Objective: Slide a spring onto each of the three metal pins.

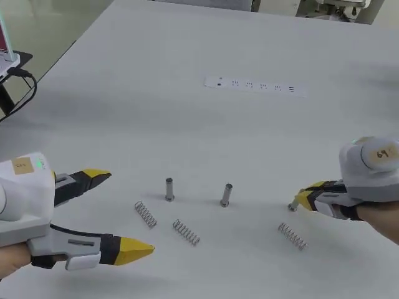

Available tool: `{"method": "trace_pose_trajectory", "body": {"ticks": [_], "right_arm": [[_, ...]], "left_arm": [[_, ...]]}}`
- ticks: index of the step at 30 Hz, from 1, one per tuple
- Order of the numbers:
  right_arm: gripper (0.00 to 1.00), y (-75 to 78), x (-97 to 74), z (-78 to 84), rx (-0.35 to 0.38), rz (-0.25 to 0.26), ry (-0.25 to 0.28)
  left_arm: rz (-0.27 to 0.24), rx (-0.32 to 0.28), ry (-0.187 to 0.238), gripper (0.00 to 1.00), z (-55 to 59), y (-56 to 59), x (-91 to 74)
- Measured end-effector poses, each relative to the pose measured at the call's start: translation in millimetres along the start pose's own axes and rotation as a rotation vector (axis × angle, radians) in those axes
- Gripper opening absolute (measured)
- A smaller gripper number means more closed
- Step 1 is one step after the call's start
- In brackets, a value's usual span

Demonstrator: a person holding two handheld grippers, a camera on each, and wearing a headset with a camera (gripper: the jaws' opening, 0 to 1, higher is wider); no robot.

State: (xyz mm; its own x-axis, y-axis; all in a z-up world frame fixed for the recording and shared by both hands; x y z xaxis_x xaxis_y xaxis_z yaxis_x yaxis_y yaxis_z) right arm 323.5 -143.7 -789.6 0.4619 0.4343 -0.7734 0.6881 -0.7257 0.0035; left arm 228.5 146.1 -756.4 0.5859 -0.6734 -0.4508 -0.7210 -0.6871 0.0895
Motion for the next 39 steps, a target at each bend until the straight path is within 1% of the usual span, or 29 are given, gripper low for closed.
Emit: {"method": "trace_pose_trajectory", "body": {"ticks": [7,10,12,18,20,23,26,30,39], "right_arm": [[0.05,-1.7,-1.4,1.5,0.004,-0.002,0.004],[0.06,-3.0,-2.1,1.9,-0.005,-0.006,0.01],[0.06,-1.5,-1.6,1.4,0.001,-0.007,0.012],[0.06,-4.5,-1.9,-0.7,0.002,-0.021,0.014],[0.07,-5.0,-2.8,-3.6,0.004,-0.022,0.029],[0.08,-4.6,-2.0,-3.3,0.0,-0.024,0.021],[0.11,-5.1,-1.4,-2.0,-0.015,-0.021,0.013],[0.16,-5.4,-1.9,-1.7,-0.023,-0.019,0.022],[0.24,-5.6,-4.2,-2.8,-0.031,-0.022,0.035]], "left_arm": [[-0.001,-0.002,-0.001,0.92,0.6,0.0,0.3],[-0.001,-0.003,0.0,0.92,0.9,0.1,0.0],[-0.001,-0.004,-0.002,0.92,1.5,0.1,-0.1],[-0.002,-0.005,-0.001,0.92,1.8,-0.2,-0.8],[-0.003,-0.005,-0.003,0.92,2.4,-0.7,-0.9],[-0.001,-0.006,0.0,0.92,2.2,-0.1,-0.6],[0.0,-0.005,-0.003,0.92,2.8,0.1,-0.4],[-0.001,-0.006,-0.001,0.92,2.6,-0.4,-0.6],[-0.001,-0.006,-0.001,0.92,2.0,-0.9,-0.4]]}}
Point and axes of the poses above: the centre of the closed fingertips' face, and the gripper's own axes: x roughly forward along the fingers, y roughly to its right, z roughly out of its underside, the point moved 3 cm from there along -x, roughly backward along the fingers, and after that the axes turned 1 degree about x, right-handed, at the moved point
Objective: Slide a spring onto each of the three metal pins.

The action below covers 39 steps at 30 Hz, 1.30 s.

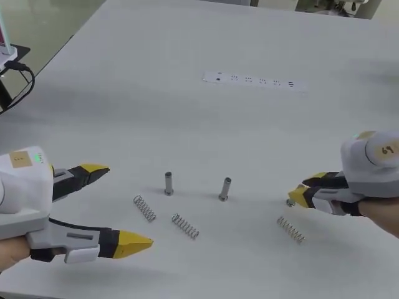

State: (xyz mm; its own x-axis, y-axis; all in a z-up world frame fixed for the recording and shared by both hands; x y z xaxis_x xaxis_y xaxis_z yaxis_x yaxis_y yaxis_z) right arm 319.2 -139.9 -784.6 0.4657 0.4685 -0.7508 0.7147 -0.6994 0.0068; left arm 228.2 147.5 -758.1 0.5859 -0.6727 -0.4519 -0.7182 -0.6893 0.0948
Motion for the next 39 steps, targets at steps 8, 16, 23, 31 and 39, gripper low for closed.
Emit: {"method": "trace_pose_trajectory", "body": {"ticks": [8,16,23,31,39], "right_arm": [[0.31,-4.1,-2.5,-0.9,-0.012,-0.005,0.014],[0.33,-4.7,-8.1,3.3,0.01,0.003,0.032],[0.37,-7.6,-11.8,8.4,0.028,0.007,0.048],[0.43,-4.0,-14.6,10.8,0.018,0.015,0.059],[0.45,-5.0,-21.2,9.3,0.002,0.017,0.067]], "left_arm": [[0.003,0.005,-0.001,0.92,-1.5,1.3,1.1],[0.003,0.008,-0.003,0.92,-2.4,0.8,1.1],[0.006,0.009,-0.004,0.92,-2.7,2.3,2.4],[0.004,0.009,-0.003,0.93,-3.0,0.3,3.0],[0.01,0.017,0.006,0.93,-7.6,-1.0,5.8]]}}
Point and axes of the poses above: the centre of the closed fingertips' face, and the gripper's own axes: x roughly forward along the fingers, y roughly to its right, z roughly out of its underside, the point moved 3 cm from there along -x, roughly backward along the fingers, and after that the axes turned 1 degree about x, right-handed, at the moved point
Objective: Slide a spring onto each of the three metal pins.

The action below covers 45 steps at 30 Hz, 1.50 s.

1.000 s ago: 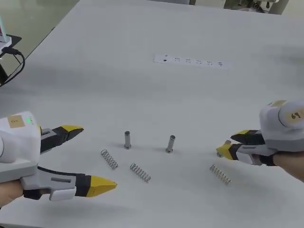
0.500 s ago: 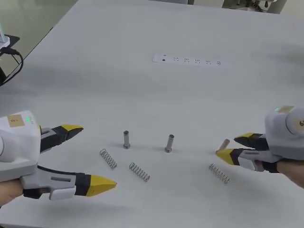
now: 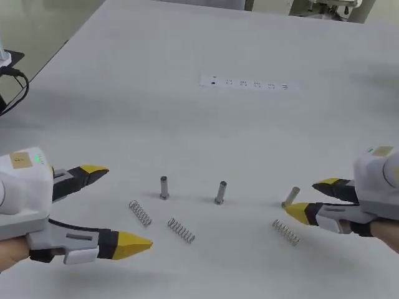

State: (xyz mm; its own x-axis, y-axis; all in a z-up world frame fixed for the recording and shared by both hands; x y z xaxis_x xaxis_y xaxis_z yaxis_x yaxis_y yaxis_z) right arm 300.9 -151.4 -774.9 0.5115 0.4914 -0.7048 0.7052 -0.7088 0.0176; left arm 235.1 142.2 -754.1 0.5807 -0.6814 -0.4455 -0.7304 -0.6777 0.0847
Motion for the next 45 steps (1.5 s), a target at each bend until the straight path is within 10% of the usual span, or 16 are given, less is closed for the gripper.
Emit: {"method": "trace_pose_trajectory", "body": {"ticks": [26,45], "right_arm": [[0.49,-19.5,-9.5,21.6,-0.053,-0.022,-0.026],[0.4,-36.4,-1.3,36.6,-0.099,-0.067,-0.087]], "left_arm": [[0.006,0.0,0.138,0.96,-26.5,4.7,-2.7],[-0.006,0.006,0.109,0.96,-20.3,3.1,-6.0]]}}
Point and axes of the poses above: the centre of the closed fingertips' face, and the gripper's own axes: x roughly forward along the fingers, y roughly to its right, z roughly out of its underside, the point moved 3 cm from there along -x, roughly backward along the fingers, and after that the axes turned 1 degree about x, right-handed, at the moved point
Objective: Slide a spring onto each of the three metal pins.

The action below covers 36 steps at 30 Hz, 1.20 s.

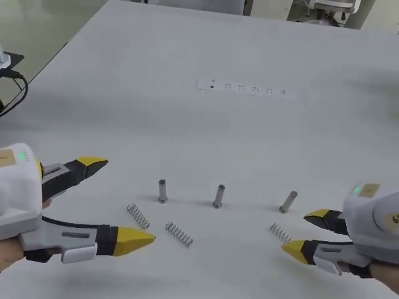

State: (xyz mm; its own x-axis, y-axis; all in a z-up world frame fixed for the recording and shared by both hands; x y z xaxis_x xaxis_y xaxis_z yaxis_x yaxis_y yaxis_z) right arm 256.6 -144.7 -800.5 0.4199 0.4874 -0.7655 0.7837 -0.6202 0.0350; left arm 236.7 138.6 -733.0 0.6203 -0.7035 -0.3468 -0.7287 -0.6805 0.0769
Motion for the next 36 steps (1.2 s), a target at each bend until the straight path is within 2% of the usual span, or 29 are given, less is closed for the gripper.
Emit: {"method": "trace_pose_trajectory", "body": {"ticks": [21,36], "right_arm": [[0.23,-3.7,20.8,6.8,-0.005,-0.052,-0.077],[0.15,-3.2,24.4,11.3,-0.009,-0.063,-0.12]], "left_arm": [[-0.001,-0.012,-0.015,0.95,6.5,1.1,-1.3],[-0.009,-0.019,-0.018,0.94,9.6,-0.9,-2.3]]}}
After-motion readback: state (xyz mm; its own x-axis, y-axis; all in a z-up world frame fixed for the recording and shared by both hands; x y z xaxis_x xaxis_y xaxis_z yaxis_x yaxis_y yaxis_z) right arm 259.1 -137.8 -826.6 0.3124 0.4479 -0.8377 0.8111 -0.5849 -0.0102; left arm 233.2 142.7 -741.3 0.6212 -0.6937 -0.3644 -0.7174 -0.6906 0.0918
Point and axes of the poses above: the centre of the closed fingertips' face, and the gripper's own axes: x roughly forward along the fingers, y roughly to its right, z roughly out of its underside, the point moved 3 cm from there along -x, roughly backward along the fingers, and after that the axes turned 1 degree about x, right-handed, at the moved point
